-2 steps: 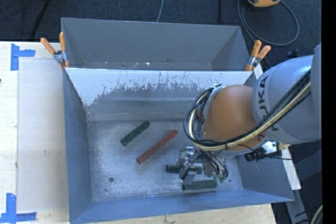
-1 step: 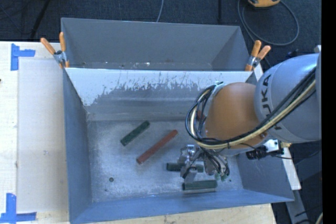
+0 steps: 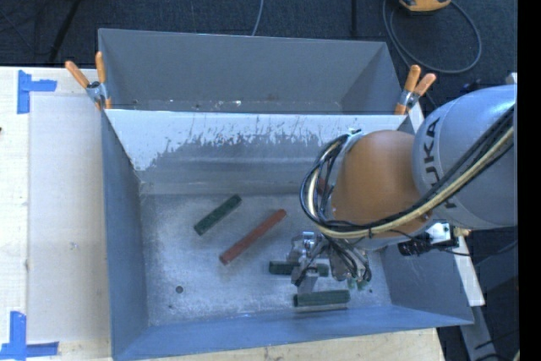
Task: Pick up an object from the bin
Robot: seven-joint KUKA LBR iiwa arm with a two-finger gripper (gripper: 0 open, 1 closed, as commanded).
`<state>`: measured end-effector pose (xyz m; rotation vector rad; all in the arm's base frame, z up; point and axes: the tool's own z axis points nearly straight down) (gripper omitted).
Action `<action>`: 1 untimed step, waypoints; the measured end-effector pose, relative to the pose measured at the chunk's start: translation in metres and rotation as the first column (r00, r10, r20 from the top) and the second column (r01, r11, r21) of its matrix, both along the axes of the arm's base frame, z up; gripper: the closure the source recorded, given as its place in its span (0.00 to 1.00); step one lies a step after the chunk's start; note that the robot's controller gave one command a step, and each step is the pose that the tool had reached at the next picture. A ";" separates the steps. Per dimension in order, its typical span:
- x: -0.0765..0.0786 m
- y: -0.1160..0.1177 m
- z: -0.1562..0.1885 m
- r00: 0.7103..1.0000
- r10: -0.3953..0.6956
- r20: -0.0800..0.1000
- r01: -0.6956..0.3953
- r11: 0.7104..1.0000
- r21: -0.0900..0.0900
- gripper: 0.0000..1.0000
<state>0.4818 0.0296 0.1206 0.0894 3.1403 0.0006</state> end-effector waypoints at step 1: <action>0.000 0.000 0.007 1.000 0.000 -0.002 0.000 1.000 0.000 1.00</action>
Offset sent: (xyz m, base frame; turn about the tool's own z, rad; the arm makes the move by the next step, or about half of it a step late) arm 0.0002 -0.0001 0.0225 0.0000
